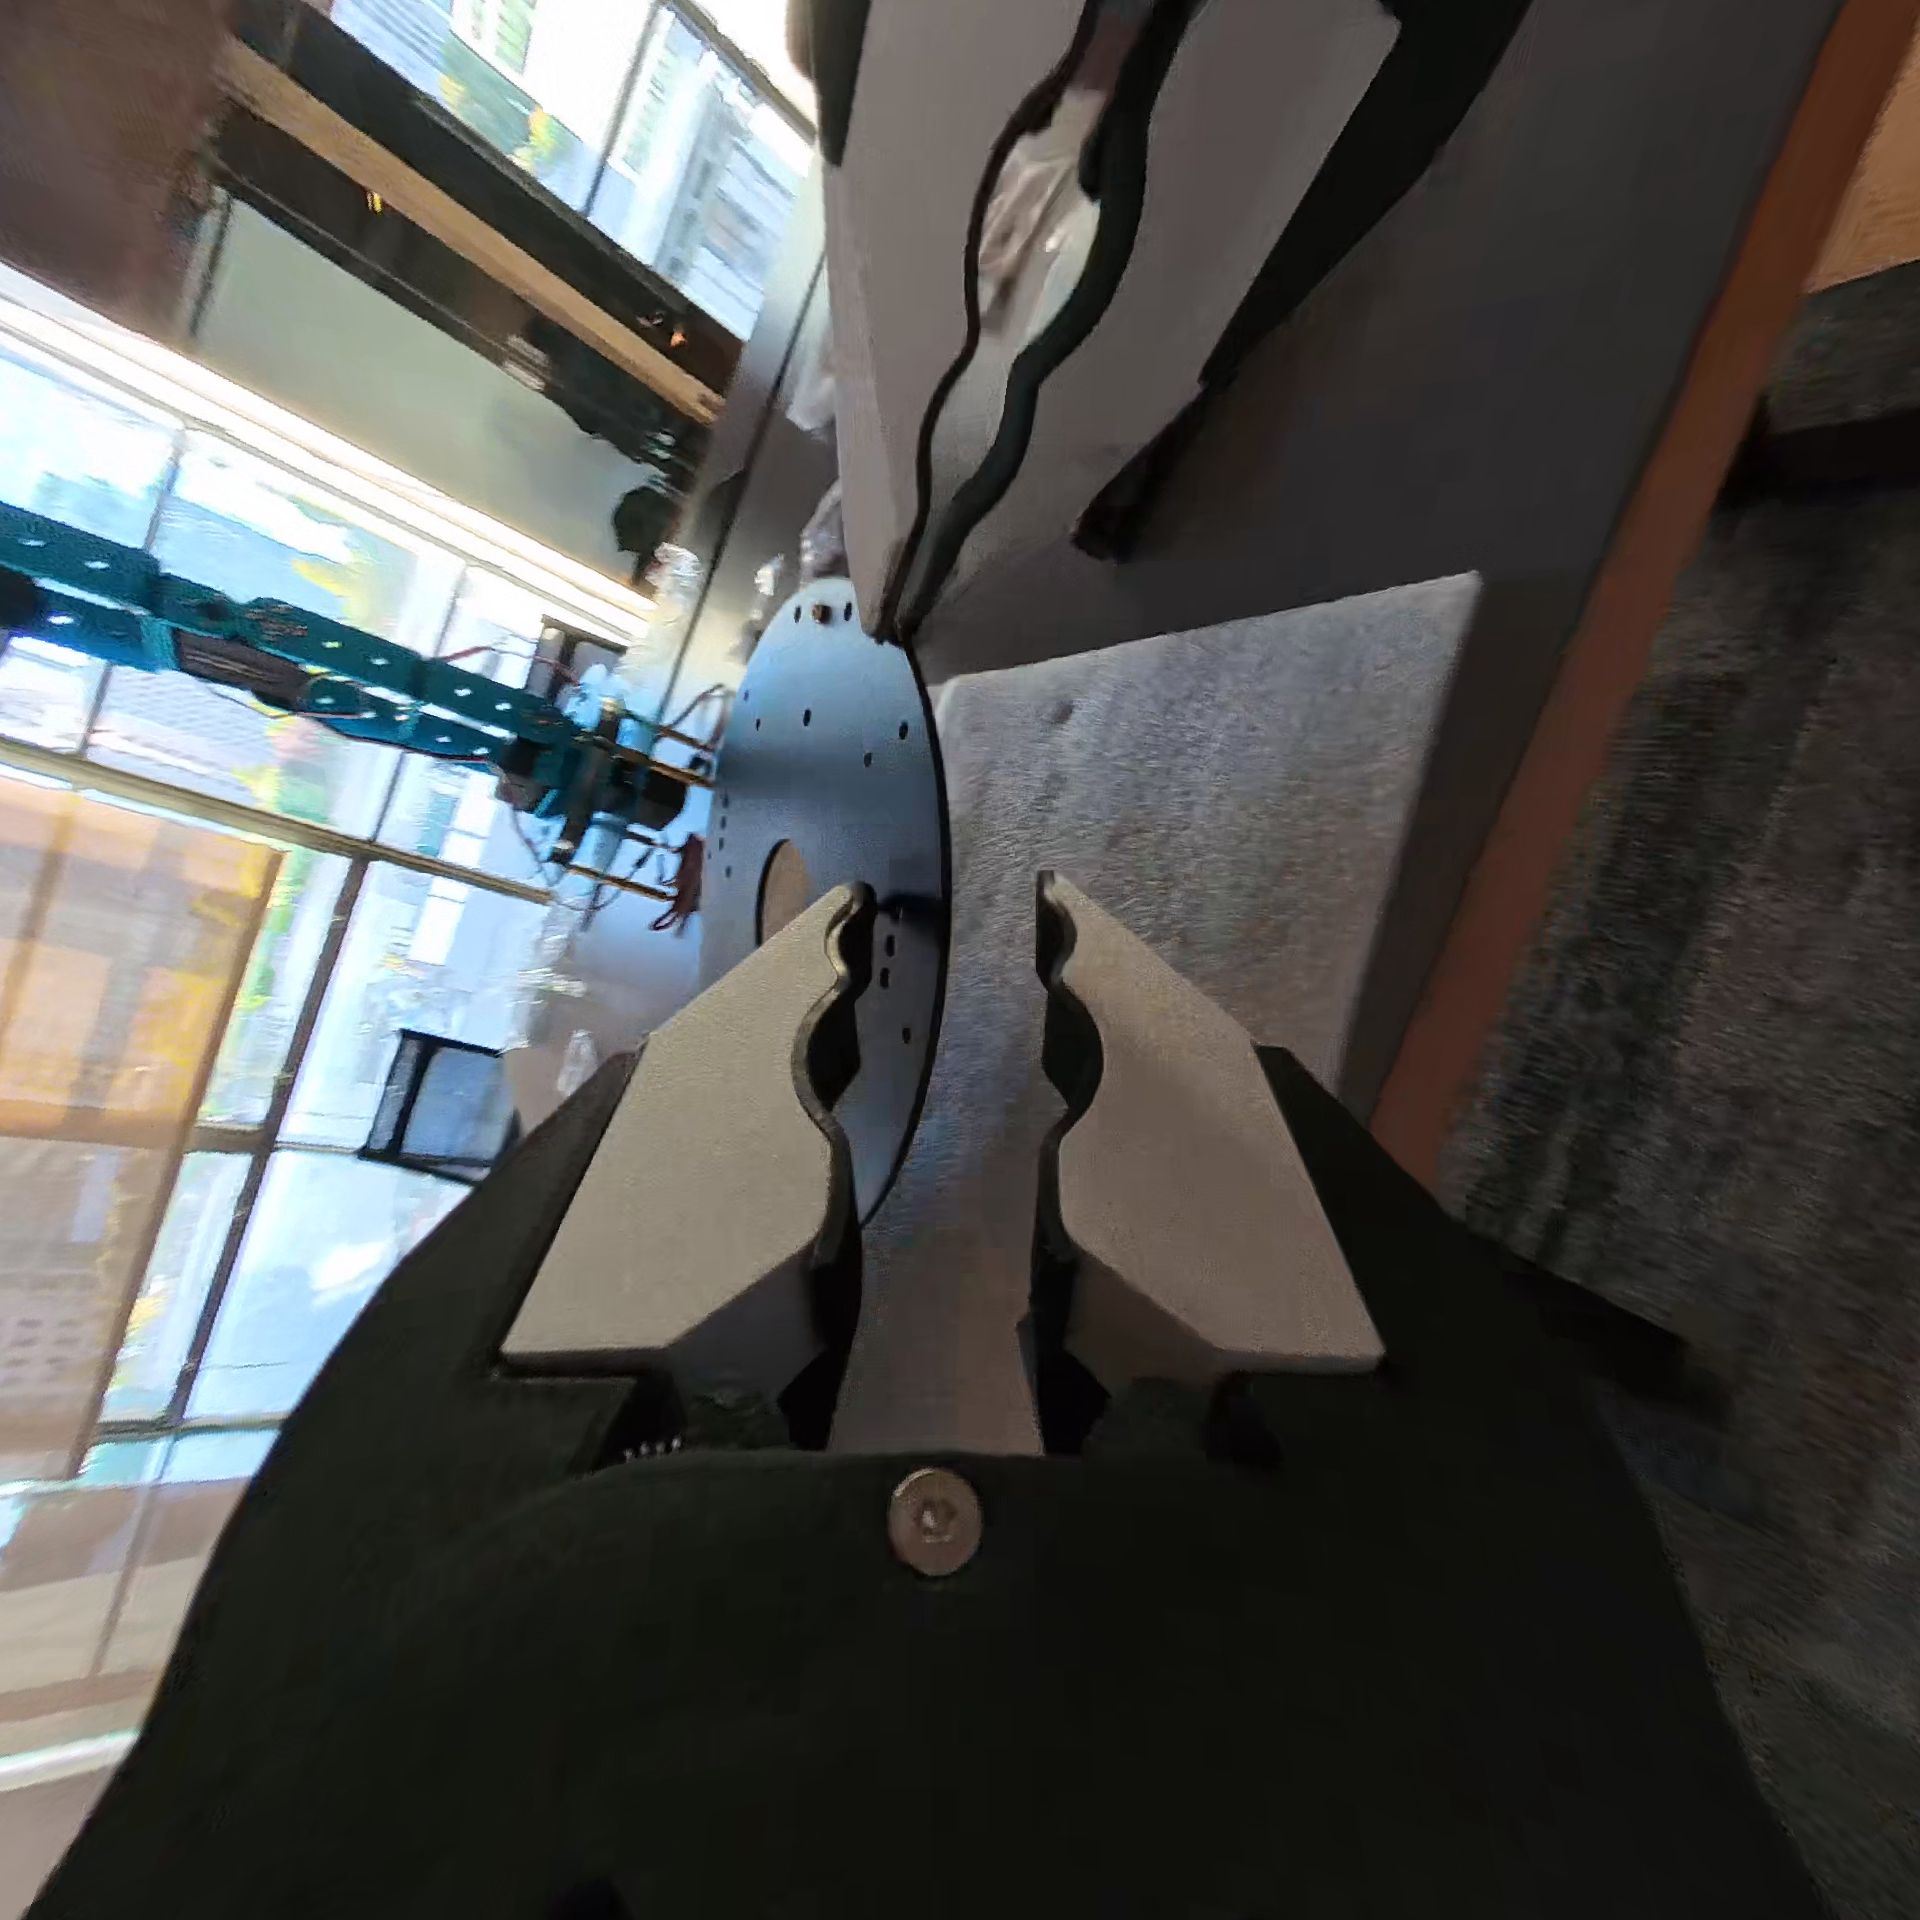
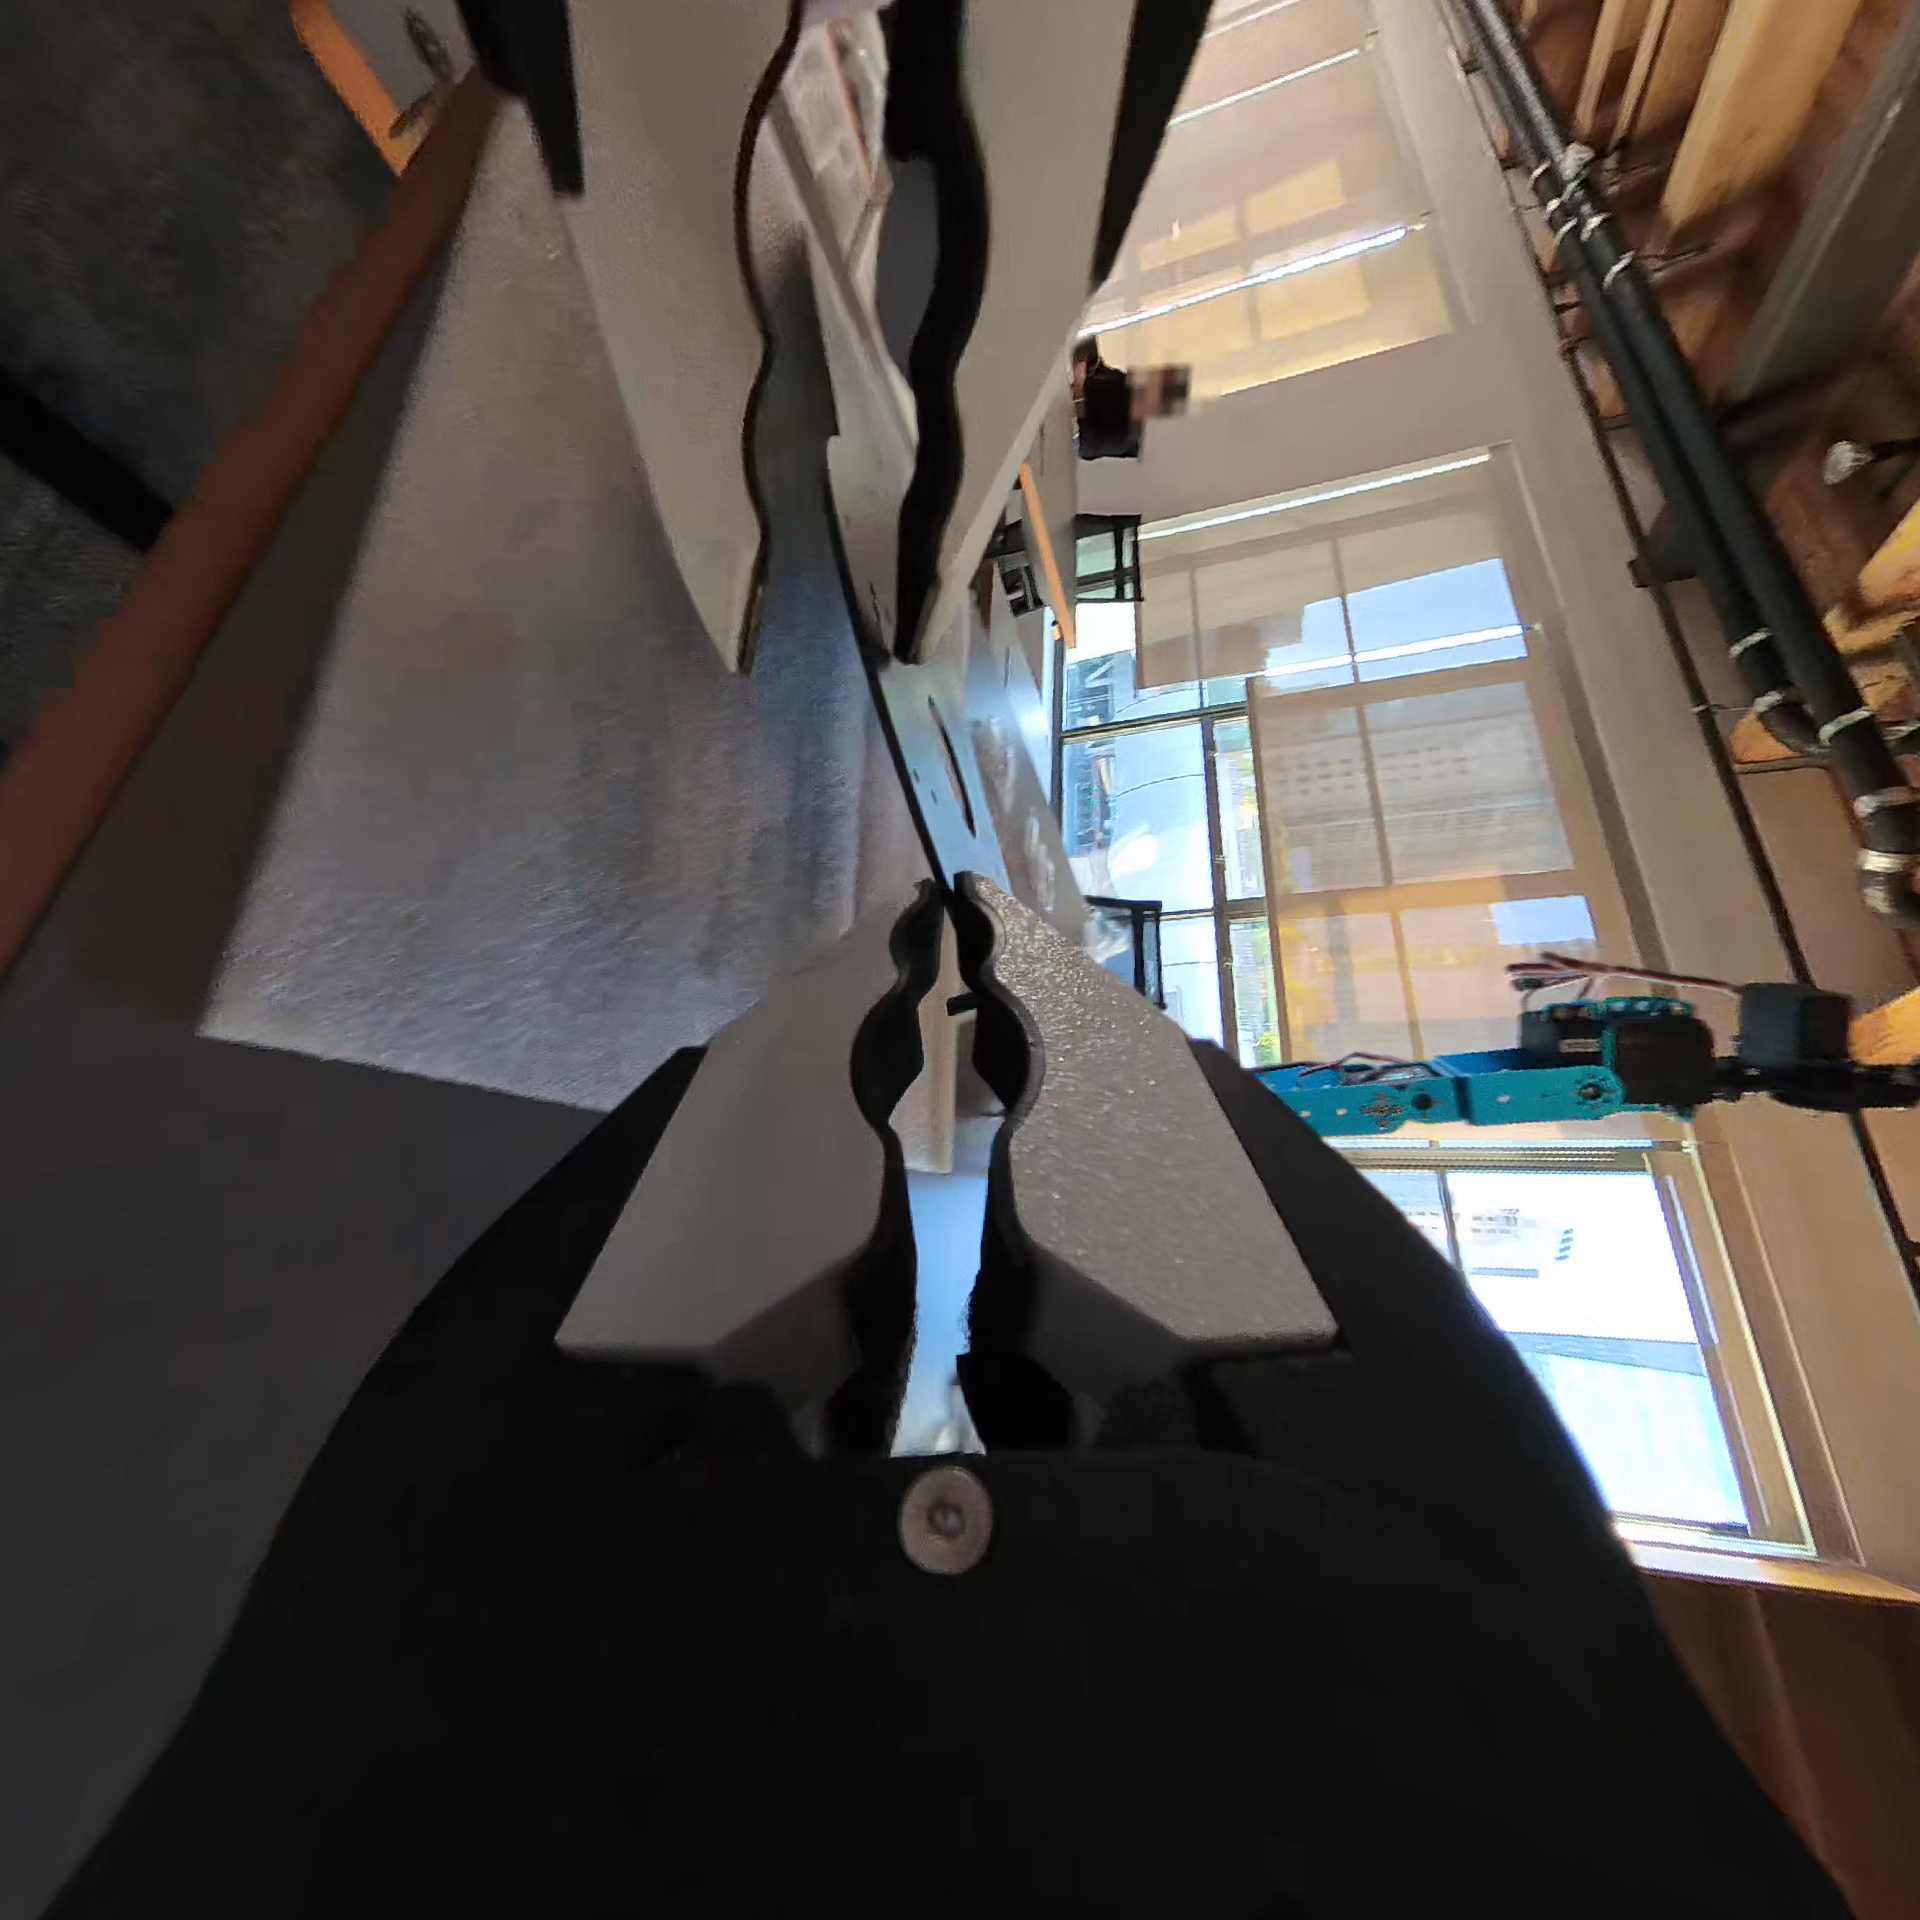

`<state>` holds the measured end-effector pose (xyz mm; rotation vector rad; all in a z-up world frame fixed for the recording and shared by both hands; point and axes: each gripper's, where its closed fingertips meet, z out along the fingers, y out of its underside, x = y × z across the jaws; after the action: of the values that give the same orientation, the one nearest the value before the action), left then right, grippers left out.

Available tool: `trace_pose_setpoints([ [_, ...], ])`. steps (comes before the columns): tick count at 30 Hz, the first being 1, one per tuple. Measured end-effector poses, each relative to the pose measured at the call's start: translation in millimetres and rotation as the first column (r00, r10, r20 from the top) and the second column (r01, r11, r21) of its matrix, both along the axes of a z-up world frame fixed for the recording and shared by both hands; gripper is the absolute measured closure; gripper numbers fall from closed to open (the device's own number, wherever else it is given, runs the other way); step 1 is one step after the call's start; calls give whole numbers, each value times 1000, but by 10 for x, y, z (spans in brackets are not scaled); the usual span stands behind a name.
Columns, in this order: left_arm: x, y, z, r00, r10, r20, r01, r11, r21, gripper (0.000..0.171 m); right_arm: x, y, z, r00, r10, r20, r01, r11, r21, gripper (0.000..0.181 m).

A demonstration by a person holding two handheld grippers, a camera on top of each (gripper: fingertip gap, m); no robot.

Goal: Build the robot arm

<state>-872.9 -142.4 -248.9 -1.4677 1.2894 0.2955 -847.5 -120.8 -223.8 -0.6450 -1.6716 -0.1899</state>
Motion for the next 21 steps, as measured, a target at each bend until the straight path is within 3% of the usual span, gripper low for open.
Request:
trace_pose_setpoints([
  [7,-211,208,401,992,124,-25,-116,972,205,170,-140,-23,370,998,18,-52,-18,1000,5,181],
  [11,-281,216,545,984,123,126,-134,988,82,169,-133,-21,496,990,23,-141,-39,993,-112,179],
  [14,-329,227,635,982,133,137,-153,978,145,171,-9,90,609,971,-24,-240,-30,975,-218,175],
  [21,-415,292,827,972,121,201,-132,990,44,171,190,383,396,961,-128,-244,-4,878,-478,159],
])
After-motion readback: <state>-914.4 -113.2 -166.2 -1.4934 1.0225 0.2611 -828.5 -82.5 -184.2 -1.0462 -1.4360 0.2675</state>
